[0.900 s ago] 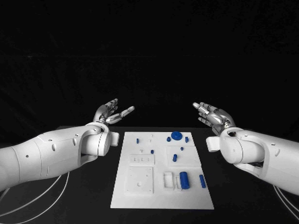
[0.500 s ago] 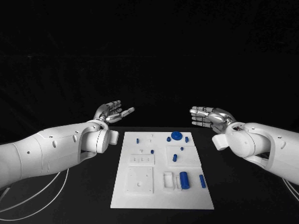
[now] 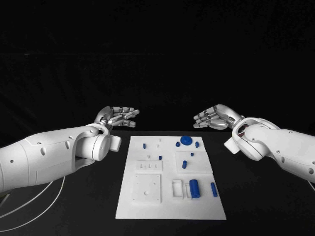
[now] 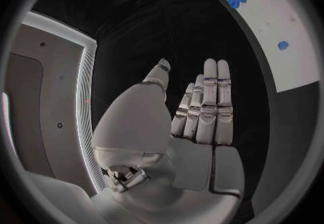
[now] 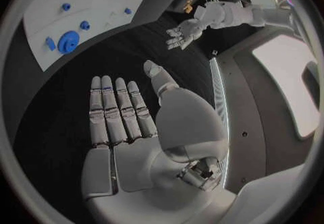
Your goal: Assemble the parts on the task board
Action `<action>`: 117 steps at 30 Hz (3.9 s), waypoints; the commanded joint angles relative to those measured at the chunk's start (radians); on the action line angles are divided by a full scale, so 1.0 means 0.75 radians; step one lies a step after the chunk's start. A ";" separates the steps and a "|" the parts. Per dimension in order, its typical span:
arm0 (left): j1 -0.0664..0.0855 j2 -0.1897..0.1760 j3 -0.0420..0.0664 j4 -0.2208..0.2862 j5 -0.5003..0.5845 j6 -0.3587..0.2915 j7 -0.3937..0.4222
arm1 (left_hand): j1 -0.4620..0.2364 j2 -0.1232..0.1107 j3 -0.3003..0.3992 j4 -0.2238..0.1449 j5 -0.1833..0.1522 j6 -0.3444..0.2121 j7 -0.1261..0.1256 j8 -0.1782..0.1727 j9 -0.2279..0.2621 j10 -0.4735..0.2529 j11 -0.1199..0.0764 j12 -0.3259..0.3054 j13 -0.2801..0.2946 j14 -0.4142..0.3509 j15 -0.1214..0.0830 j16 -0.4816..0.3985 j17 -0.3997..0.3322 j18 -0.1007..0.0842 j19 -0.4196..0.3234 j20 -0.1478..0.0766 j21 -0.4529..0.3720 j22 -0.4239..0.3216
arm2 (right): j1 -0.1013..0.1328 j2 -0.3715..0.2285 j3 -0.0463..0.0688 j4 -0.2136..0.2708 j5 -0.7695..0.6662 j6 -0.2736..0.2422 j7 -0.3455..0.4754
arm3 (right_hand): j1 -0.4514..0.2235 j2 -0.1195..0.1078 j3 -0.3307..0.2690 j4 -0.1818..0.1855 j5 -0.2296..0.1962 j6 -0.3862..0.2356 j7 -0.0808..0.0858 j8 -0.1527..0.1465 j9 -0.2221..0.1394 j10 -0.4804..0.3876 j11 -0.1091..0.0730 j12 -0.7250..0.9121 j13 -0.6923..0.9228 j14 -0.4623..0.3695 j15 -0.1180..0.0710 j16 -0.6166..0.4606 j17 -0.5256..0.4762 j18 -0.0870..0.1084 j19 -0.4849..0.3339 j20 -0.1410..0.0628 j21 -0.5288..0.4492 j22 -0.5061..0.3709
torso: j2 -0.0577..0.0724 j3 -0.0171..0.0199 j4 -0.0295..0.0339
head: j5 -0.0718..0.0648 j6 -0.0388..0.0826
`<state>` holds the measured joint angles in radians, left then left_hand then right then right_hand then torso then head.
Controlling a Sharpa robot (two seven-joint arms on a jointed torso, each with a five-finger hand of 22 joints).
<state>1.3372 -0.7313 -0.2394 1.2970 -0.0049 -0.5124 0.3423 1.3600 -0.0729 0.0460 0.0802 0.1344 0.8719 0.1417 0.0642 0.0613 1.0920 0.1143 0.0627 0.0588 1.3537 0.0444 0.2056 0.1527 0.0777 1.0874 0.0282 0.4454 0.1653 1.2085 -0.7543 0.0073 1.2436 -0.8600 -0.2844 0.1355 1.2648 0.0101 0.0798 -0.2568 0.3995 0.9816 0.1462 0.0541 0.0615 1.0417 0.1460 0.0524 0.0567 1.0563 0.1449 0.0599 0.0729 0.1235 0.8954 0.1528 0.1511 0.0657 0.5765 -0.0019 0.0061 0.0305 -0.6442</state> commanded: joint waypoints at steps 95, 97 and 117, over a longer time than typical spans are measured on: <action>0.122 -0.195 0.043 0.396 -0.271 0.134 -0.056 | 0.016 -0.052 0.039 -0.010 -0.014 0.037 -0.011 0.003 0.002 -0.092 -0.008 -0.004 0.002 0.021 -0.066 1.013 0.339 0.084 -0.029 -0.066 0.740 0.480 | 0.029 0.206 0.016 -0.059 -1.191 0.158 -0.489 | -0.085 -0.217 0.618 0.070 -0.163 0.283 -0.075 0.015 0.017 0.358 -0.149 0.010 0.018 0.508 -0.271 1.103 0.781 0.039 0.769 -0.308 0.924 1.233 | 0.269 0.0139 0.1090 | -0.063 0.061; 0.122 -0.195 0.043 0.396 -0.271 0.135 -0.057 | 0.016 -0.051 0.039 -0.011 -0.015 0.037 -0.010 0.002 0.002 -0.092 -0.008 -0.004 0.002 0.021 -0.066 1.017 0.339 0.085 -0.029 -0.066 0.741 0.480 | 0.029 0.206 0.016 -0.058 -1.185 0.150 -0.489 | -0.082 -0.204 0.621 0.074 -0.175 0.304 -0.080 0.015 0.019 0.378 -0.156 0.010 0.021 0.508 -0.276 1.103 0.781 0.036 0.770 -0.312 0.924 1.239 | 0.270 0.0141 0.1090 | -0.063 0.061; 0.123 -0.192 0.043 0.380 -0.272 0.136 -0.061 | 0.018 -0.047 0.038 -0.018 -0.017 0.045 -0.010 0.003 0.002 -0.092 -0.008 -0.004 0.002 0.020 -0.066 1.031 0.340 0.085 -0.032 -0.065 0.742 0.479 | 0.031 0.221 0.041 -0.023 -1.207 -0.053 -0.560 | -0.071 -0.166 0.708 0.030 -0.241 0.400 -0.101 0.014 0.051 0.466 -0.185 0.011 0.048 0.511 -0.297 1.091 0.781 0.010 0.778 -0.337 0.898 1.296 | 0.274 0.0116 0.1107 | -0.049 0.086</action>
<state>1.4258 -0.8778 -0.2084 1.5813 -0.2041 -0.4235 0.2920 1.3696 -0.1118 0.0754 0.0711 0.1275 0.9002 0.1338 0.0639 0.0622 1.0164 0.1073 0.0627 0.0592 1.3705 -0.0126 0.9722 0.4062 0.1240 1.0652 -0.0284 0.9987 0.5258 1.2320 -0.5920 0.0378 1.2255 -1.7482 -0.2773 -0.2617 1.2054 -0.1282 0.6035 -0.2346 0.2234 1.2721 0.0710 0.0618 0.0738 1.3763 0.0176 0.0572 0.0826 1.4395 -0.0729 0.8808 0.6580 0.1149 1.4631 -0.0930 0.8314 1.0354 0.7806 0.0075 0.0884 -0.0042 -0.5815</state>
